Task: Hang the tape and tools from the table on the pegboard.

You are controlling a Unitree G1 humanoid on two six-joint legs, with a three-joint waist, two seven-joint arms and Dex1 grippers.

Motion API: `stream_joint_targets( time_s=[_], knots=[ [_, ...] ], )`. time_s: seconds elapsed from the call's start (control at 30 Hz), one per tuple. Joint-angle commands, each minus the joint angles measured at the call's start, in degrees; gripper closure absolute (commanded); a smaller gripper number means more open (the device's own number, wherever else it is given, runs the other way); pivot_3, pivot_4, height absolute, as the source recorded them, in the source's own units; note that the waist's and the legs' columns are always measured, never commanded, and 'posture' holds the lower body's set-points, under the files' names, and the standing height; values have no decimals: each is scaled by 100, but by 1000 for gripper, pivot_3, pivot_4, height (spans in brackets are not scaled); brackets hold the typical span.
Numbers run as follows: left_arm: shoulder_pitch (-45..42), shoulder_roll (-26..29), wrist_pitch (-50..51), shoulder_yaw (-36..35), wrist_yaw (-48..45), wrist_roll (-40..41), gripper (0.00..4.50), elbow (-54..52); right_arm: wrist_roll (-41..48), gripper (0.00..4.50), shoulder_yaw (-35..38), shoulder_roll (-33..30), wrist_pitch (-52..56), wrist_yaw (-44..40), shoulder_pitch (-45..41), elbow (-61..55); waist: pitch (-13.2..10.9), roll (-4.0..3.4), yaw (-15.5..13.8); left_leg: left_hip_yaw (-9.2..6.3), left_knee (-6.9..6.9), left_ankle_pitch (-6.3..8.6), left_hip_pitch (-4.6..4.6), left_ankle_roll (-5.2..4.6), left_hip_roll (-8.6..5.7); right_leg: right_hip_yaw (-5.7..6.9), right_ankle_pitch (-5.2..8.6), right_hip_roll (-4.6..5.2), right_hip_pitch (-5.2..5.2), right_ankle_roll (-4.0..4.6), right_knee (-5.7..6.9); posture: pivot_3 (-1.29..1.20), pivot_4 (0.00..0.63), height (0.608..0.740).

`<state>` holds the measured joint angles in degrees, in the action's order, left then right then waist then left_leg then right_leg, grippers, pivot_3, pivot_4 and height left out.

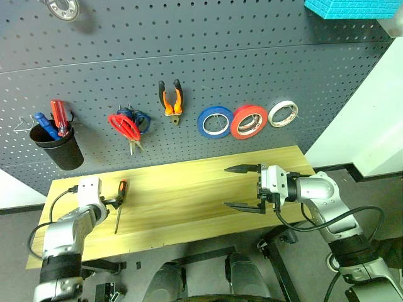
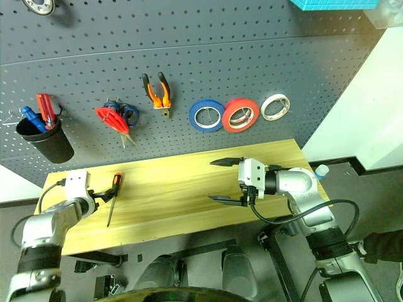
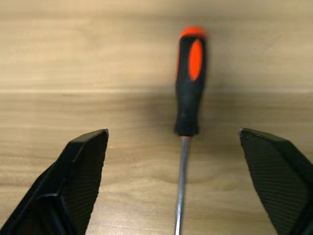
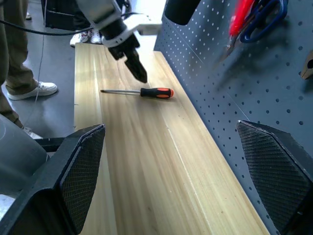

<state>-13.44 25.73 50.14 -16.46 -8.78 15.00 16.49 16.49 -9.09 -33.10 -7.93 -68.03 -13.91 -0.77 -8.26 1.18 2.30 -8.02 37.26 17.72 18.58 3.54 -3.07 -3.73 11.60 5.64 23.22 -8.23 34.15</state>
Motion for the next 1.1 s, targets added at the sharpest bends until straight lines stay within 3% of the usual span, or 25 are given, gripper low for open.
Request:
stream_joint_targets(
  time_s=[0.03, 0.27, 0.57, 0.67, 0.97, 1.0, 1.1],
  knots=[
    [-582, 179, -64, -55, 118, -176, 24, 733, 56, 0, 108, -9, -121, 44, 74, -140, 0, 0, 11, 0, -2, 0, 0, 0, 0, 0, 0, 0, 1, 0, -1, -43, 118, 738],
    [-1463, 148, -506, 158, -138, -357, 24, 2254, 30, 0, 192, -37, -151, 198, 272, -258, 0, 0, 23, 2, -8, 1, 4, 1, 0, -2, -5, 0, 6, 9, -7, -70, 117, 738],
    [-1975, 135, -985, 252, -251, -463, 24, 3541, 197, 0, 246, -171, -90, 119, 385, -392, 0, 1, 26, 2, -8, 1, 5, 1, 0, -2, 6, 0, 7, -10, -8, -82, 112, 738],
    [-2060, 131, -1113, 191, -284, -435, 543, 3790, 211, 0, 247, -213, -76, 95, 395, -390, -1, 2, 30, 3, -8, 1, 6, 1, 0, -2, 6, 1, 7, -11, -9, -80, 112, 738],
    [-2132, 148, -1292, 115, -385, -384, 3694, 4031, 200, 0, 247, -227, -74, 37, 344, -320, -1, 2, 28, 2, -8, 1, 7, 1, 0, -2, 7, 1, 8, -12, -10, -73, 110, 738],
    [-2127, 155, -1291, 117, -390, -386, 3919, 4030, 199, 0, 249, -227, -74, 34, 340, -316, -1, 2, 27, 2, -9, 1, 7, 1, 0, -2, 7, 1, 8, -12, -10, -73, 109, 738],
    [-2073, 193, -1280, 131, -434, -395, 3926, 4005, 197, 0, 258, -231, -71, 30, 337, -317, -1, 2, 26, 2, -9, 1, 7, 1, 0, -2, 7, 1, 8, -12, -10, -73, 109, 738]
  ],
)
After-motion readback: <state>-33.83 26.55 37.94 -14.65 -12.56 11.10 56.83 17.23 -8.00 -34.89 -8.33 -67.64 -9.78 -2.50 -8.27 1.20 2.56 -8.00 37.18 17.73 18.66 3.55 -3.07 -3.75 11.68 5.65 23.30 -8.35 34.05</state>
